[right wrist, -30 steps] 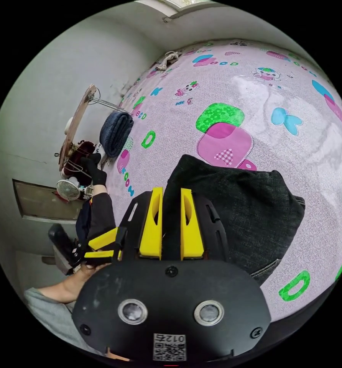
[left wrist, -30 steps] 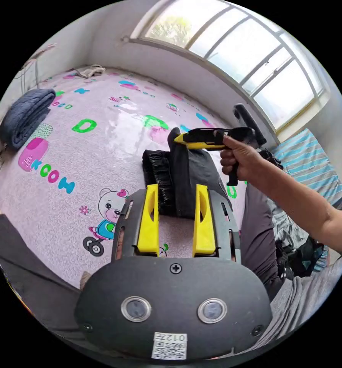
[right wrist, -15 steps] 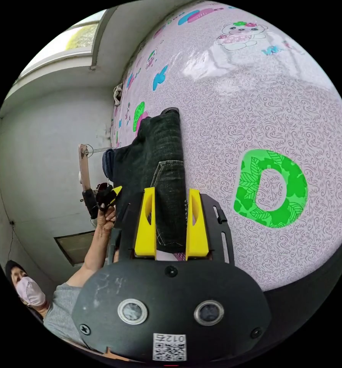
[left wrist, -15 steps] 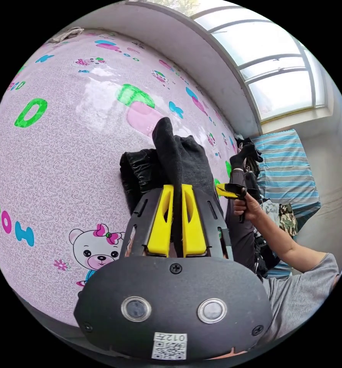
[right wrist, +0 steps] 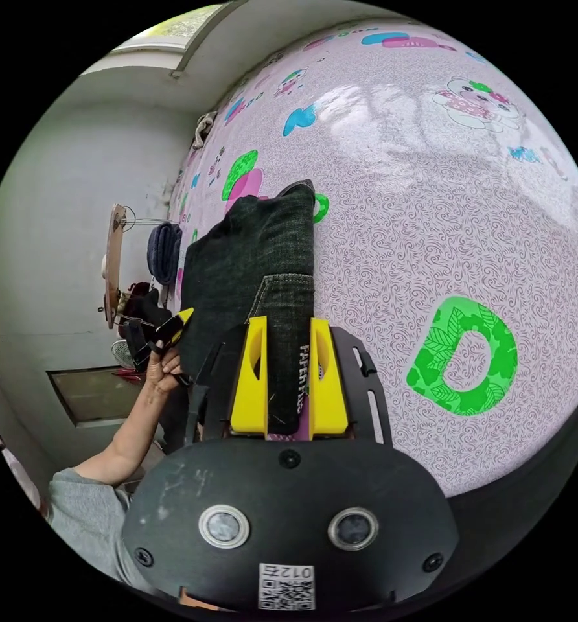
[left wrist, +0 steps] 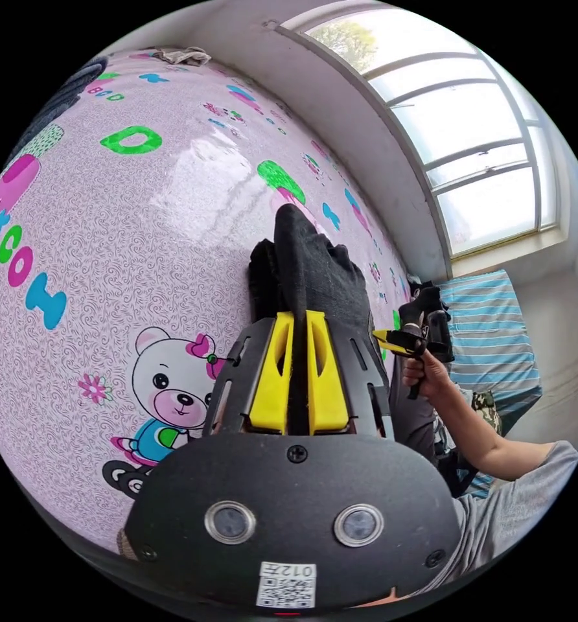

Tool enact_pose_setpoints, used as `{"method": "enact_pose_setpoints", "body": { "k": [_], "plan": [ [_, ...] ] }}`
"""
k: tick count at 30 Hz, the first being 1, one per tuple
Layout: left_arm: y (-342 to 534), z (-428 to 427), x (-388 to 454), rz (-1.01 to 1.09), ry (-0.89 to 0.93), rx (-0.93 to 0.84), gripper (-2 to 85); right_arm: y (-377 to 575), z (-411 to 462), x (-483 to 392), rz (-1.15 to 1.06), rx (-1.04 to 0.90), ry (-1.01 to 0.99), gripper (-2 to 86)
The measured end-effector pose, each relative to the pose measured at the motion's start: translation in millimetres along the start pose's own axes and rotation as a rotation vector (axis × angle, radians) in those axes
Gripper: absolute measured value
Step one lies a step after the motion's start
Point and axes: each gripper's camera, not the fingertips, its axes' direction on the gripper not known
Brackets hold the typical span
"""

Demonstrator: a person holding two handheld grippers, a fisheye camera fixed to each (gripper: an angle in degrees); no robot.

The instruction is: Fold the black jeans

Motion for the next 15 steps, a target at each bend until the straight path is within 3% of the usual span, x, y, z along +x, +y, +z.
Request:
{"method": "enact_pose_setpoints", "body": {
  "k": [6, 10, 15],
  "plan": [
    [4, -57, 59, 0.164, -0.177, 0.222, 0.8, 8, -44, -11, -0.068, 0.171, 0.064, 8.4],
    [-19, -15, 104, 0.321, -0.197, 0.053, 0.4, 0, -46, -32, -0.173, 0.192, 0.071, 7.8],
    [-11, 63, 124, 0.517, -0.524, -0.201, -0.1, -11, -24, -44, -0.31, 0.044, 0.319, 0.6]
  ]
}}
